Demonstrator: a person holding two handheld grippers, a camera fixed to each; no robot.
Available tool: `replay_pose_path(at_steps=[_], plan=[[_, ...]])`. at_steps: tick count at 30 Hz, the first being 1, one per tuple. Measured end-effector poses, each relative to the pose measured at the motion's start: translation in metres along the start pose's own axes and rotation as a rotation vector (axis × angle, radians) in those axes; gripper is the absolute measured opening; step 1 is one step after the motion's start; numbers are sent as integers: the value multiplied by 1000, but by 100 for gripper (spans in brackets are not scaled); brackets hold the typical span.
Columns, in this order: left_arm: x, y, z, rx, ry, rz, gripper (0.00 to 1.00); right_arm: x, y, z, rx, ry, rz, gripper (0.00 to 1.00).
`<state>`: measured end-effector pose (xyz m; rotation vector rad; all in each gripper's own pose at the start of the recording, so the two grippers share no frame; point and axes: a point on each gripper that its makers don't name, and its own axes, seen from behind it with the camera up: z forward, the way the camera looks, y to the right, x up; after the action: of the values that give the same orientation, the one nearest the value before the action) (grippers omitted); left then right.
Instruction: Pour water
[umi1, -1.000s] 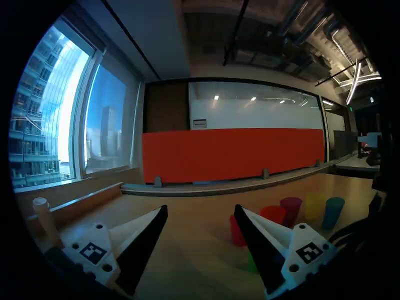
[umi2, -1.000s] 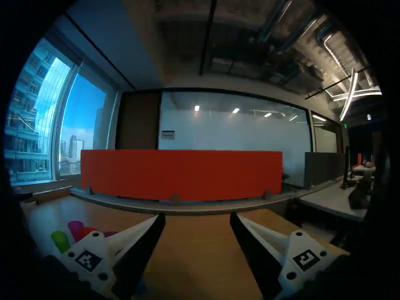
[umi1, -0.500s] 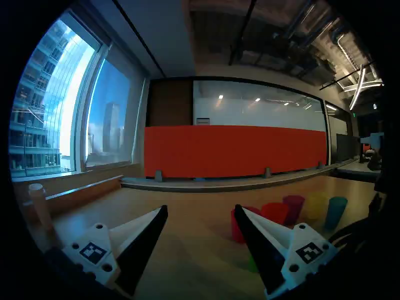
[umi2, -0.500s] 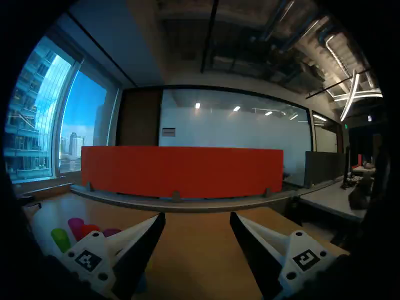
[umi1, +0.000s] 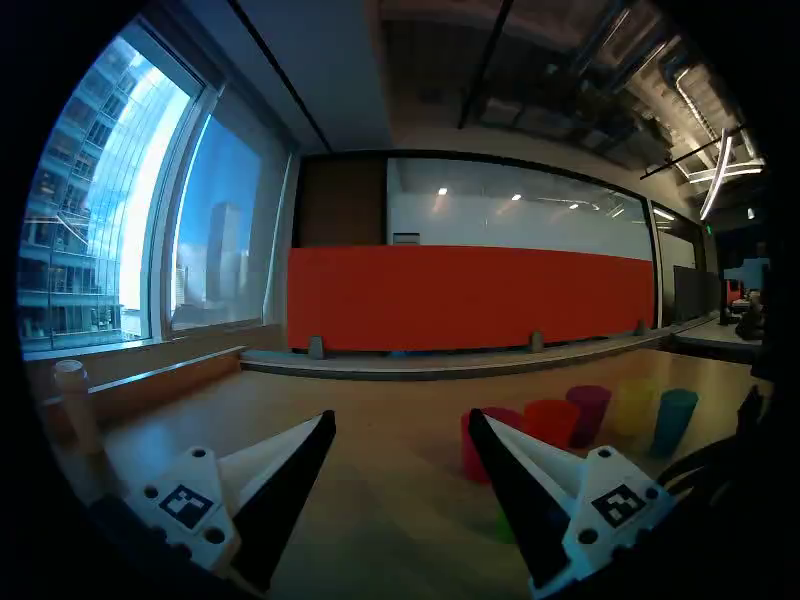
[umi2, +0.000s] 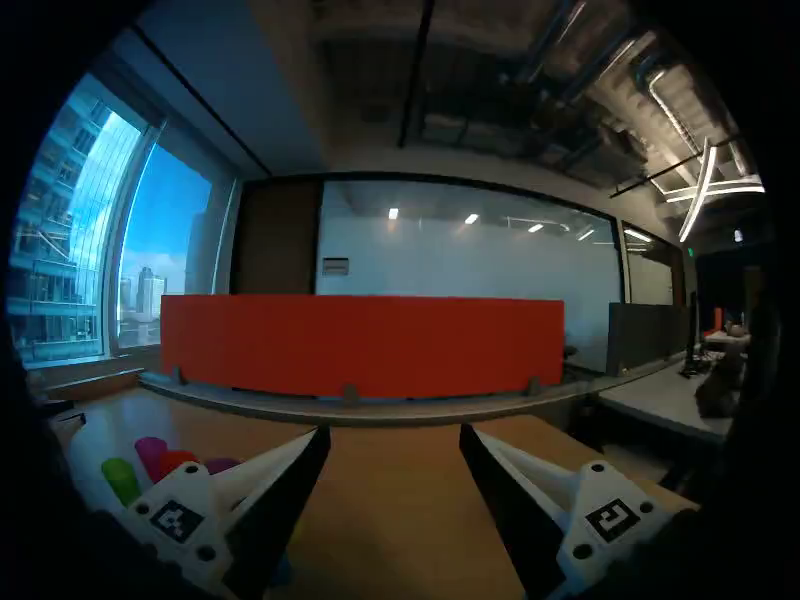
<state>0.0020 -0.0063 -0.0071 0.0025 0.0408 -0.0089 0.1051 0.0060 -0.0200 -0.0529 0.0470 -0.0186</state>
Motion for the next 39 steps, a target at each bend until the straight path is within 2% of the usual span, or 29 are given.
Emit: replay_pose_path(at_steps=[23, 32, 39], plan=[[-10, 2, 4, -9, -33, 6, 99, 1, -1, -3, 7, 2, 0, 100], [-10, 1, 3, -8, -36, 7, 99, 2, -2, -3, 29, 9, 10, 100], [-11, 2, 3, -9, -36, 7, 99, -2, -1, -2, 49, 20, -7, 100]])
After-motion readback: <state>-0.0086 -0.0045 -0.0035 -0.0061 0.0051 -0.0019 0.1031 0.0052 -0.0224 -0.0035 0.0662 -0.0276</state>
